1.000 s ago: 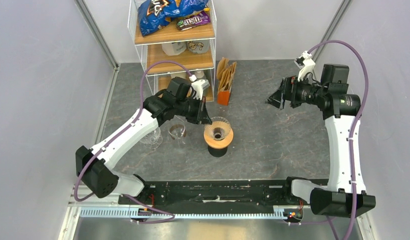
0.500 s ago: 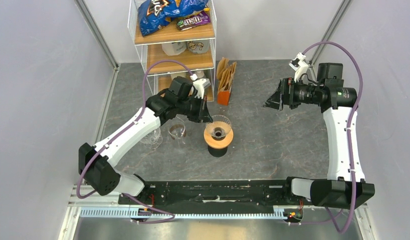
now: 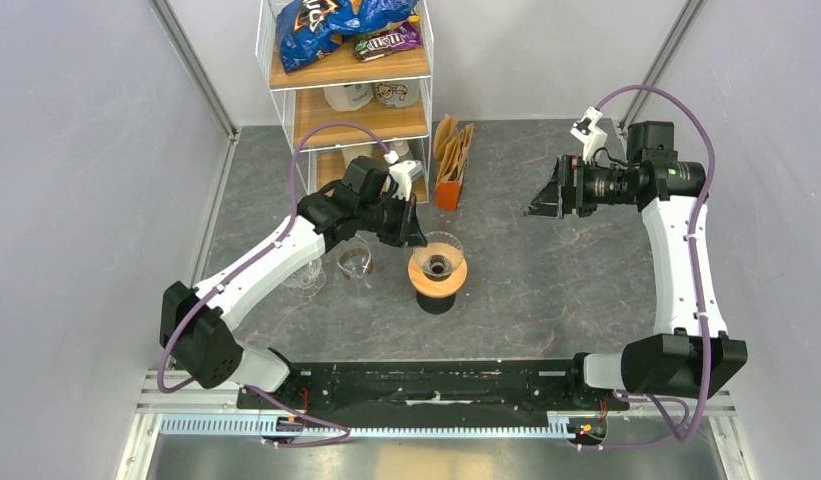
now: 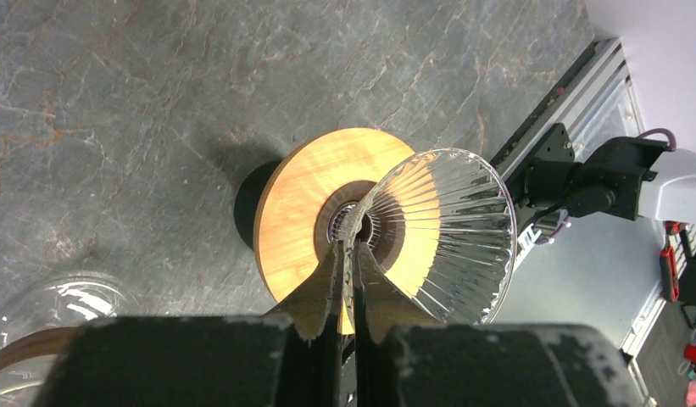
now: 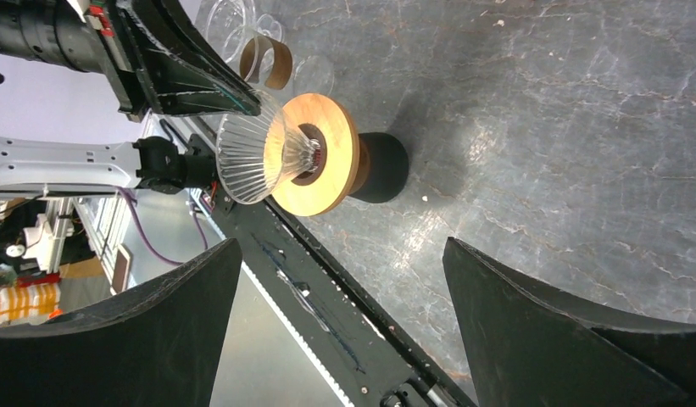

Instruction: Place the coffee filter in the dripper

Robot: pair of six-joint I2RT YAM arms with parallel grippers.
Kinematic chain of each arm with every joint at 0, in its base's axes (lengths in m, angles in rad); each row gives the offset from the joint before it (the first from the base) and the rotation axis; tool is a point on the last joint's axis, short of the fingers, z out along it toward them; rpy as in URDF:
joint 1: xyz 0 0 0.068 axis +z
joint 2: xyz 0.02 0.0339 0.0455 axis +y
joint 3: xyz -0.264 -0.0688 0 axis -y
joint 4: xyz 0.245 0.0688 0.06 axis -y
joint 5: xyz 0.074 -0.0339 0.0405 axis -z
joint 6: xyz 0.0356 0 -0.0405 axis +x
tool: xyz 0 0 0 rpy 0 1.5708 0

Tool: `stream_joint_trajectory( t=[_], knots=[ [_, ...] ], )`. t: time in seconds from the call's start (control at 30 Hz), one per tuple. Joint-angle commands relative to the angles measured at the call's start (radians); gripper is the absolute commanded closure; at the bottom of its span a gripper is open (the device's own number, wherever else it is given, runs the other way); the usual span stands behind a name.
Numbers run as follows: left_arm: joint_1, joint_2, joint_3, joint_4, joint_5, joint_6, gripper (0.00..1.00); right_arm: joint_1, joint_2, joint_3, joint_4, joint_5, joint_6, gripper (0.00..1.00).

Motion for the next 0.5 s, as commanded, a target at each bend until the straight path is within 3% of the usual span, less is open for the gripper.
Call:
stream_joint_trajectory(
  t=[0.0, 0.1, 0.2, 0.37, 0.47],
  knots=[
    [-0.008, -0.023, -0.029, 0.056, -0.004, 0.044, 0.91, 0.002, 0.018, 0.052, -0.054, -0.065, -0.040, 0.03],
    [-0.008, -0.035, -0.044, 0.062, -0.008, 0.050, 0.88, 0.002, 0.024, 0.055, -0.057, -0.075, -0.041, 0.03],
    [-0.008, -0.043, -0.047, 0.067, 0.008, 0.050, 0.67, 0.002, 0.035, 0.059, -0.064, -0.092, -0.040, 0.03],
    [-0.007, -0.066, -0.019, 0.061, 0.018, 0.042, 0.46, 0.002, 0.055, 0.079, -0.076, -0.128, -0.043, 0.03],
    [0.010, -0.091, 0.027, 0.021, 0.017, 0.031, 0.27, 0.003, 0.072, 0.105, -0.092, -0.158, -0.039, 0.03]
  ],
)
